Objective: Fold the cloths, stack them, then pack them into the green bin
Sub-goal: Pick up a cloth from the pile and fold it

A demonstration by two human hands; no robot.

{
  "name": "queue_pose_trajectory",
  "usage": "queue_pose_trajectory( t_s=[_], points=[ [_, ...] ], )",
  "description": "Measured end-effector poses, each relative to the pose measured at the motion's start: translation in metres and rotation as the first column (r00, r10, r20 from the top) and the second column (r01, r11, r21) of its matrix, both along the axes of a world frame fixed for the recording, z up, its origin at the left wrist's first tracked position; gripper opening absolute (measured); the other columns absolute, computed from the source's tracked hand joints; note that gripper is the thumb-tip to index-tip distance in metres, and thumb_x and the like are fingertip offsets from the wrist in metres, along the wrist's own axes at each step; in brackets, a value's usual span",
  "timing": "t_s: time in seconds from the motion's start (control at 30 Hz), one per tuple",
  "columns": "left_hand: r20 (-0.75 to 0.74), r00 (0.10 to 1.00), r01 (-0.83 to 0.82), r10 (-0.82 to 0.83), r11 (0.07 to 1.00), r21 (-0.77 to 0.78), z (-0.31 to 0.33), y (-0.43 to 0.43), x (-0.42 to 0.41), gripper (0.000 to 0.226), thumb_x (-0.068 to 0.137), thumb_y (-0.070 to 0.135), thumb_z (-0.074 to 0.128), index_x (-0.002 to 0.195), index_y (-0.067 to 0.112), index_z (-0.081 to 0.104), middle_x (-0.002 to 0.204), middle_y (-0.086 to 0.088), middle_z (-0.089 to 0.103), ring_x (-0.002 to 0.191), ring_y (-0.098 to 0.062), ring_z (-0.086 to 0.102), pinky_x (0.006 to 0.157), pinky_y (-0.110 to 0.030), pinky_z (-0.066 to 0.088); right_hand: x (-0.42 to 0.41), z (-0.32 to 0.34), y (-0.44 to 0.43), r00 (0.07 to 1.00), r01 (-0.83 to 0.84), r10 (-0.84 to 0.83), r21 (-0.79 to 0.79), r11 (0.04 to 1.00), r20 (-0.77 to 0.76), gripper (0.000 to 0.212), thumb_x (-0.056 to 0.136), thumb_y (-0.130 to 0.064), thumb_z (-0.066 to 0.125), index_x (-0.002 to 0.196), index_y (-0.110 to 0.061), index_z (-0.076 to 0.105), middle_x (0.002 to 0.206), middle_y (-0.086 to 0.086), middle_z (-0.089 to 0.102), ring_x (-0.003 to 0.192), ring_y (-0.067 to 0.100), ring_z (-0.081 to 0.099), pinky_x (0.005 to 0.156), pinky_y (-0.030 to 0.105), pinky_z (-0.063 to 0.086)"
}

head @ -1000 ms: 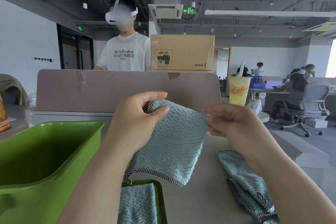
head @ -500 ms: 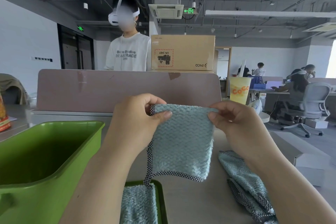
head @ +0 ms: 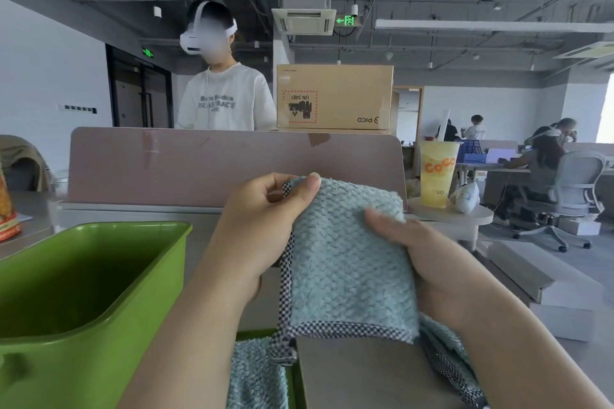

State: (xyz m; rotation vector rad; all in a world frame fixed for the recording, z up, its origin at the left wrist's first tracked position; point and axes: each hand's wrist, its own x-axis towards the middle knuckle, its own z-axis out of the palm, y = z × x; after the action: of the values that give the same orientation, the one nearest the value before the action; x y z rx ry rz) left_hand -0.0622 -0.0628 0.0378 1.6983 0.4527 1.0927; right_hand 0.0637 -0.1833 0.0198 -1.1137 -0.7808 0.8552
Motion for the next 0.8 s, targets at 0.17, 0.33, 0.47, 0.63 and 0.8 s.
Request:
queue_pose_trajectory(
  t_s=[0.17,0.33,0.47,0.63,0.8],
  points=[
    [-0.019,0.993,0.107,-0.114,0.973,-0.204,0.007,-0.001,0.010,0.033,0.092,0.041,0.055,0.098,0.012,0.071,0.102,0.006,0.072,0.103,-0.022,0.066,0.075,-0.029,0.050,0.007,-0.006,0.005,0.999,0.005,-0.003,0.045,0.999,-0.043,0.028,0.083,-0.016,0.065,0.105,0.001,0.067,0.103,0.018,0.073,0.093,0.036,0.071,0.079,0.044,0.058],
    [-0.034,0.924,0.375,-0.382,0.919,-0.122,-0.023,0.016,0.009,0.051,0.103,0.031,0.022,0.141,-0.001,0.035,0.149,-0.018,0.037,0.136,-0.027,0.038,0.088,-0.027,0.035,0.007,0.001,0.000,0.988,0.119,-0.108,0.108,0.987,-0.109,0.024,0.087,-0.017,0.063,0.104,0.001,0.066,0.089,0.015,0.075,0.073,0.030,0.074,0.055,0.032,0.058],
    [-0.084,0.869,0.438,-0.488,0.836,-0.331,-0.007,-0.007,0.004,0.040,0.074,0.033,0.066,0.107,0.011,0.066,0.099,-0.003,0.076,0.092,-0.018,0.072,0.079,-0.029,0.055,0.008,0.002,-0.001,0.974,0.164,-0.144,0.109,0.980,-0.174,0.026,0.089,-0.017,0.060,0.107,0.001,0.064,0.089,0.015,0.075,0.070,0.029,0.074,0.051,0.029,0.056],
    [-0.099,0.960,0.224,-0.262,0.931,-0.288,-0.011,0.002,0.012,0.023,0.083,0.017,0.069,0.104,0.008,0.066,0.096,-0.008,0.075,0.088,-0.025,0.072,0.082,-0.037,0.056,0.013,-0.005,0.008,0.976,0.144,-0.131,0.065,0.987,-0.171,0.039,0.090,-0.030,0.059,0.120,-0.004,0.062,0.110,0.014,0.073,0.099,0.031,0.071,0.083,0.040,0.055],
    [-0.087,0.991,0.089,-0.106,0.978,-0.187,-0.016,0.010,0.017,0.017,0.086,0.029,0.066,0.099,0.018,0.068,0.095,-0.002,0.075,0.089,-0.025,0.070,0.089,-0.050,0.053,0.007,-0.008,0.014,0.989,0.064,-0.059,0.031,0.997,-0.138,0.039,0.093,-0.037,0.054,0.122,-0.012,0.062,0.114,0.011,0.072,0.106,0.029,0.068,0.097,0.042,0.049]
  ],
)
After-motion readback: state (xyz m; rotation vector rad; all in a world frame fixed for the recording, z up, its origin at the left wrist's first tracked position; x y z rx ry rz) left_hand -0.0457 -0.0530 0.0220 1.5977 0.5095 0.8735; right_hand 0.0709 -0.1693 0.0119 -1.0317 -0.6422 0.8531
